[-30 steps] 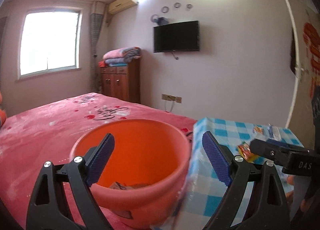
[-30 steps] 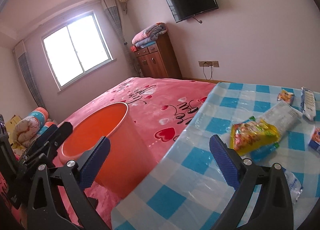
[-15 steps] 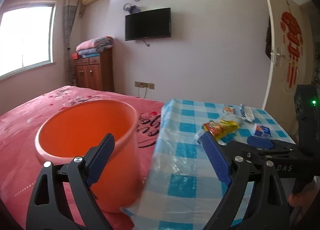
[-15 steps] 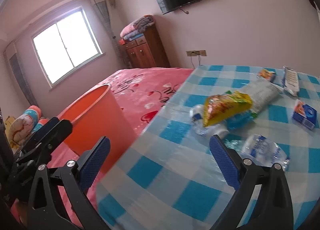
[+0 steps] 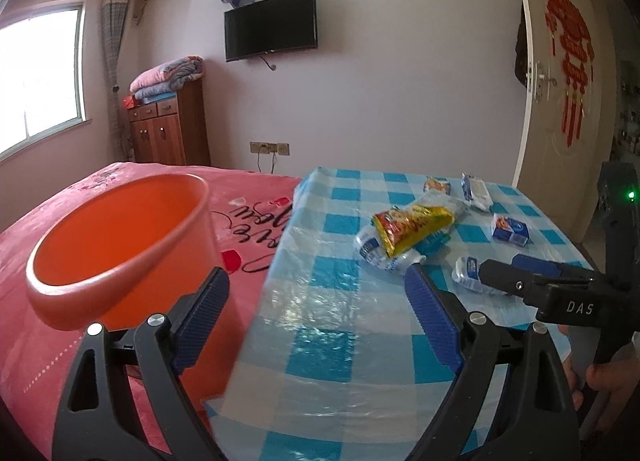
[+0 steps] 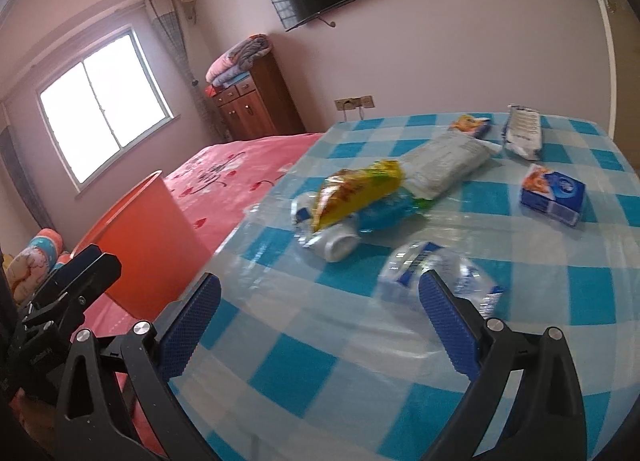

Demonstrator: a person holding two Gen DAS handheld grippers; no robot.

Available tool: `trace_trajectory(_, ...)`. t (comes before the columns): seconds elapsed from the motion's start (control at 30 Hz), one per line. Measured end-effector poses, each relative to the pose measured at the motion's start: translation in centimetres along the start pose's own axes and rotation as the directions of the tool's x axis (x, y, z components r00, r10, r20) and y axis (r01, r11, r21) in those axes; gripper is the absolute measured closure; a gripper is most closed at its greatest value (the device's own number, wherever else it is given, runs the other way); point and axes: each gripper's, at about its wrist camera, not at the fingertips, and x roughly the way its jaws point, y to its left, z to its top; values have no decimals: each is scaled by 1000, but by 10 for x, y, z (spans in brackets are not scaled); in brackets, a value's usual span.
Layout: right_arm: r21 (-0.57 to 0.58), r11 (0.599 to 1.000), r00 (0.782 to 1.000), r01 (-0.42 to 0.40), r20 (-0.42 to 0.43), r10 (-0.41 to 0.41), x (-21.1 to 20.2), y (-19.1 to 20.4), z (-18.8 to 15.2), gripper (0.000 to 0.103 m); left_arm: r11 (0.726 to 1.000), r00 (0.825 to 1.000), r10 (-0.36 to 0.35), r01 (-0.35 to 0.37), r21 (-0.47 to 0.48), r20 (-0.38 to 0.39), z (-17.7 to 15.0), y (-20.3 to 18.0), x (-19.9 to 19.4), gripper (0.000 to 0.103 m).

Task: Collect trash
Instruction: 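Move both tools back over the table toward the remaining items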

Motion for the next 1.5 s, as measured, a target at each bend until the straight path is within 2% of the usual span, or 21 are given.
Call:
trace_trajectory(0.2, 25, 999, 999, 48, 22, -49, -6, -28, 4, 5, 999, 998, -22, 24, 40, -52, -3, -24, 17, 13)
trace_trajectory(0.43, 133, 990, 998, 56, 6, -58, -9, -74, 8, 5, 994, 994, -59, 67, 83, -97, 3, -52, 40, 13)
trace_trajectory(0.57, 152, 987, 999, 50, 5, -51, -9, -88, 9, 5, 986, 981, -111, 129, 110, -160, 12, -68, 65, 13)
trace_trajectory(0.67, 167, 984, 998, 61, 20, -65, -13, -103, 13, 5, 983, 969, -159, 174, 63, -187, 21, -73, 79, 13)
trace_trajectory(0.8, 235, 970, 998, 54, 21, -61, -15, -129, 17, 5, 975, 953, -217, 223, 3, -211, 27, -87, 94, 13)
trace_trajectory(0.87, 253, 966, 997, 61, 19, -68, -16, -140, 18, 5, 966, 938, -255, 257, -25, -233, 24, -97, 101, 13)
trace_trajectory(1.03, 293, 953, 996, 79, 17, -88, -19, -164, 22, 5, 953, 908, -299, 299, -46, -293, 12, -121, 113, 13)
trace_trajectory(1.1, 310, 947, 995, 84, 17, -94, -21, -173, 25, 5, 946, 890, -323, 314, -81, -321, 7, -128, 118, 13)
trace_trajectory(1.2, 323, 941, 995, 95, 7, -103, -21, -186, 29, 5, 936, 872, -350, 317, -149, -342, 1, -135, 122, 13)
trace_trajectory(1.3, 330, 937, 993, 113, -6, -118, -20, -196, 34, 5, 914, 844, -396, 325, -243, -361, -8, -142, 121, 13)
trace_trajectory(1.43, 354, 928, 994, 112, -20, -112, -16, -210, 44, 5, 901, 823, -423, 339, -271, -379, -13, -158, 122, 13)
trace_trajectory(1.5, 346, 930, 993, 121, -31, -117, -13, -213, 49, 5, 899, 818, -427, 340, -276, -385, -13, -166, 127, 13)
